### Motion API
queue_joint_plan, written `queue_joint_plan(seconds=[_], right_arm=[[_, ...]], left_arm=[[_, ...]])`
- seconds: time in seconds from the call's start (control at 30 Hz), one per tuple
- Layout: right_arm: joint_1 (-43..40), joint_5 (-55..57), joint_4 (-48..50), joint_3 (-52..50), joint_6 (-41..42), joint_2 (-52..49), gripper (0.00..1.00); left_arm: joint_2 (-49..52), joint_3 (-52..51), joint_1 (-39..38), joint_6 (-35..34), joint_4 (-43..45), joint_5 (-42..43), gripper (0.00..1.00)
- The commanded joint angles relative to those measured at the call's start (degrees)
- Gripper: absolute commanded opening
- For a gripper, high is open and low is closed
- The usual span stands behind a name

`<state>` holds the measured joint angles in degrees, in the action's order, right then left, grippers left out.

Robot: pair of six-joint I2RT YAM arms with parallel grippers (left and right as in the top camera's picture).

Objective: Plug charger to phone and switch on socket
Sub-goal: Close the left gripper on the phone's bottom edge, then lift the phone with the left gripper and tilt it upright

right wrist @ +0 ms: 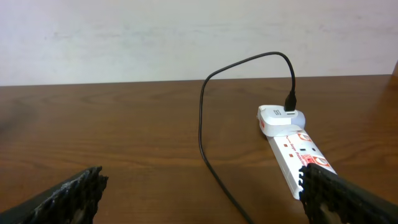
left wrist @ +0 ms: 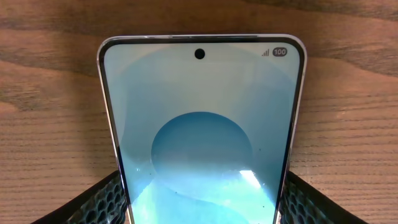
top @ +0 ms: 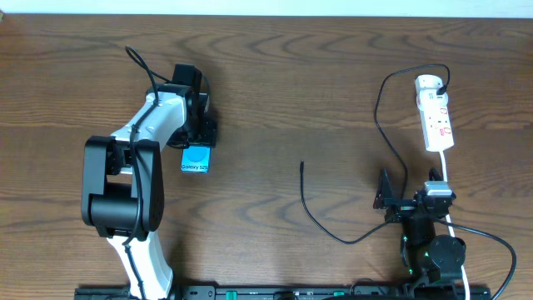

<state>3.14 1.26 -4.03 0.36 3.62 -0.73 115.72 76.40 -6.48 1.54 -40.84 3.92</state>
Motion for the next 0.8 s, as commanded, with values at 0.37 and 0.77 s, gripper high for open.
queue_joint_plan(seconds=[0.37, 0.77], right_arm=[[-0.5, -0.1, -0.2, 0.0, -0.5, 0.1, 0.99], [-0.5, -0.1, -0.2, 0.0, -0.5, 0.1, 0.99]], left_arm=[[-3.3, 0.5, 0.1, 0.1, -3.5, -0.1, 0.07], [-19.9, 0.6, 0.1, -4.1, -3.9, 3.6, 0.08]])
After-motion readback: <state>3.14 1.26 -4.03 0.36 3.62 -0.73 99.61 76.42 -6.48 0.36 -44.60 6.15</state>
